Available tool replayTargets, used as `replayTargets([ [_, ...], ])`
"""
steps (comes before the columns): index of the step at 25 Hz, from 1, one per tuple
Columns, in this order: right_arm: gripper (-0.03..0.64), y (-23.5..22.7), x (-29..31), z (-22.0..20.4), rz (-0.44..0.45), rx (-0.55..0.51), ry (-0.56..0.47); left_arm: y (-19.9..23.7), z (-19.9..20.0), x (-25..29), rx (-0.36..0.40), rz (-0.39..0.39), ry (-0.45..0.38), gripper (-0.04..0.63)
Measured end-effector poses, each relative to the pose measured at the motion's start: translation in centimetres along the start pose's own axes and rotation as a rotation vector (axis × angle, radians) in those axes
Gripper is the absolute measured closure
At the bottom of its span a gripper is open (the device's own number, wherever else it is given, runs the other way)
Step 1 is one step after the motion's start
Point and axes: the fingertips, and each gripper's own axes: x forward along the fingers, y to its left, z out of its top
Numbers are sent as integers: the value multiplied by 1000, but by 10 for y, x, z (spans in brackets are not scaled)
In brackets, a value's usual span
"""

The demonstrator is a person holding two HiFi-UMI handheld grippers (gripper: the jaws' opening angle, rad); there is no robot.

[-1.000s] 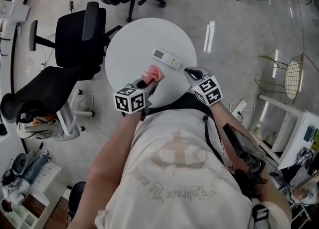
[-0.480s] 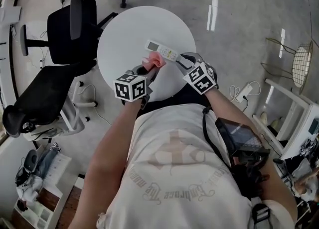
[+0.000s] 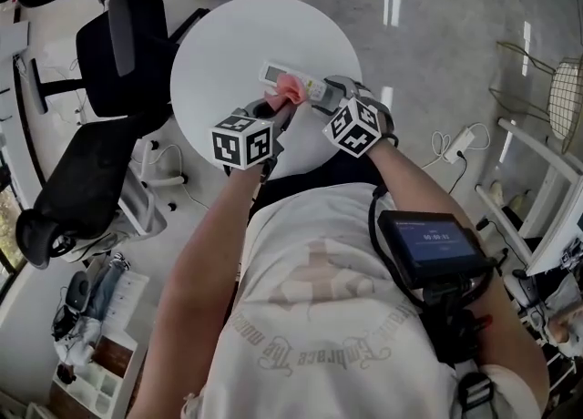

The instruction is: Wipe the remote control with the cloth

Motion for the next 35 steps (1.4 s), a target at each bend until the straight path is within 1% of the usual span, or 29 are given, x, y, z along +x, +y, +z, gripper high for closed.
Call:
replayTargets([
  [7, 383, 4, 1, 10, -25, -98, -11, -10, 1, 20, 37, -26, 78, 551],
  [10, 383, 6, 1, 14, -25, -119, -14, -14, -1, 32, 58, -36, 126, 551],
  [14, 383, 9, 1, 16, -24, -122, -18, -16, -12, 50, 67, -43, 236, 552],
  [17, 385, 11, 2, 16, -21, -124, -14, -15, -17, 58, 38, -47, 317, 554],
  [19, 385, 12, 1, 16, -17, -119, -16, -14, -18, 59, 30, -50, 354, 555],
  [20, 386, 12, 1, 17, -16, -116, -18, -14, -17, 59, 39, -48, 365, 557],
  [23, 387, 12, 1, 19, -18, -119, -17, -11, -15, 56, 80, -13, 362, 558],
  [24, 387, 12, 1, 20, -18, -123, -15, -9, -14, 54, 78, 3, 347, 558],
  [28, 387, 14, 2, 21, -14, -134, -7, 1, -12, 47, 23, 53, 273, 558],
  [31, 388, 14, 2, 22, -10, -139, -4, 9, -9, 41, 30, 92, 244, 558],
  [35, 388, 13, 2, 22, -7, -139, -1, 21, -6, 34, 52, 132, 226, 558],
])
